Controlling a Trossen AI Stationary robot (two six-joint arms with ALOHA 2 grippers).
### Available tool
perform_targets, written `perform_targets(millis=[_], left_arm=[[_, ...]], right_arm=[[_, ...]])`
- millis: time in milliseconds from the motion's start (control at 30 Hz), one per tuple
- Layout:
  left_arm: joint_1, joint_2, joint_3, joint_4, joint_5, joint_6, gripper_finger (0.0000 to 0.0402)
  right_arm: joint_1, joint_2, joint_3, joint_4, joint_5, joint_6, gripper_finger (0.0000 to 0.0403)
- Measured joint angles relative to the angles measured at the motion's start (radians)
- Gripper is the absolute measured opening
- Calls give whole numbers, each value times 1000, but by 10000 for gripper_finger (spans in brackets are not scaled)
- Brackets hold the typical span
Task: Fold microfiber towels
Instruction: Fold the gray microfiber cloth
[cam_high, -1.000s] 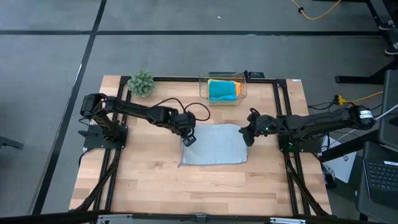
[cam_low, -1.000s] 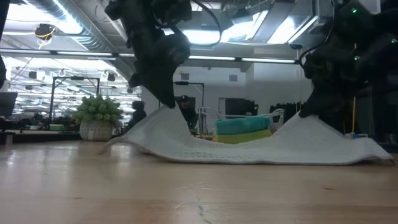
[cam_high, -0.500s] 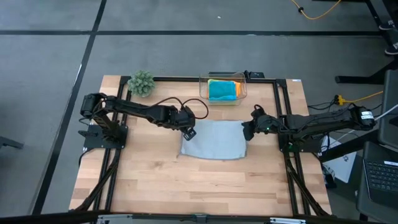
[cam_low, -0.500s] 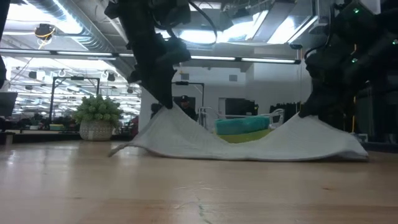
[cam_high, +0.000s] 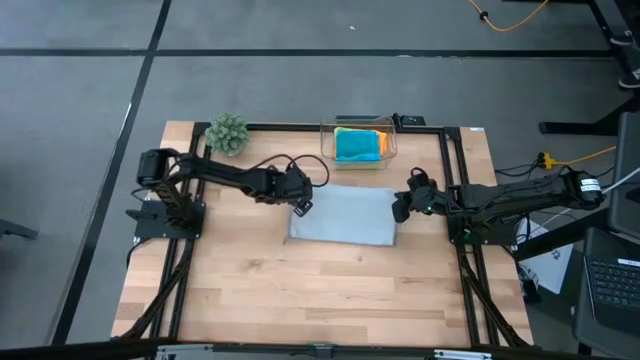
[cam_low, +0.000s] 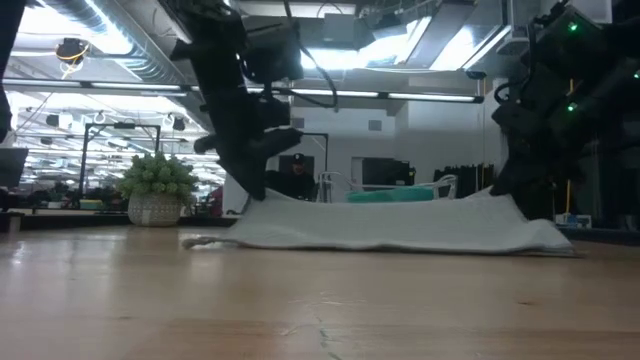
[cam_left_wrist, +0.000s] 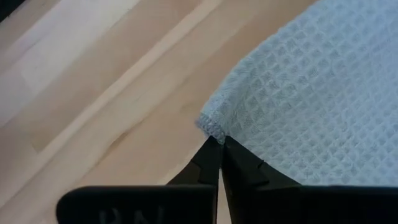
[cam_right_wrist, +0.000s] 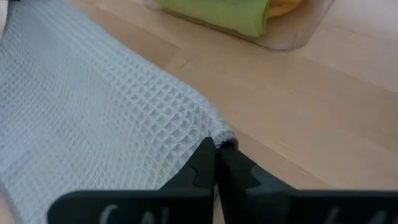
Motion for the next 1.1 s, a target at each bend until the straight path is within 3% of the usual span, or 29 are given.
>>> perform_targets(millis=[600, 867, 967, 1100], left_arm=[[35, 5, 0, 27, -3, 8, 67], [35, 5, 0, 27, -3, 7, 73], [35, 5, 0, 27, -3, 7, 73], [35, 5, 0, 27, -3, 7, 73]], right_arm=[[-2, 1, 0, -69, 40, -39, 13], [-2, 1, 0, -68, 43, -43, 19], [-2, 1, 0, -69, 41, -33, 38], [-2, 0, 0, -83, 41, 11, 92]])
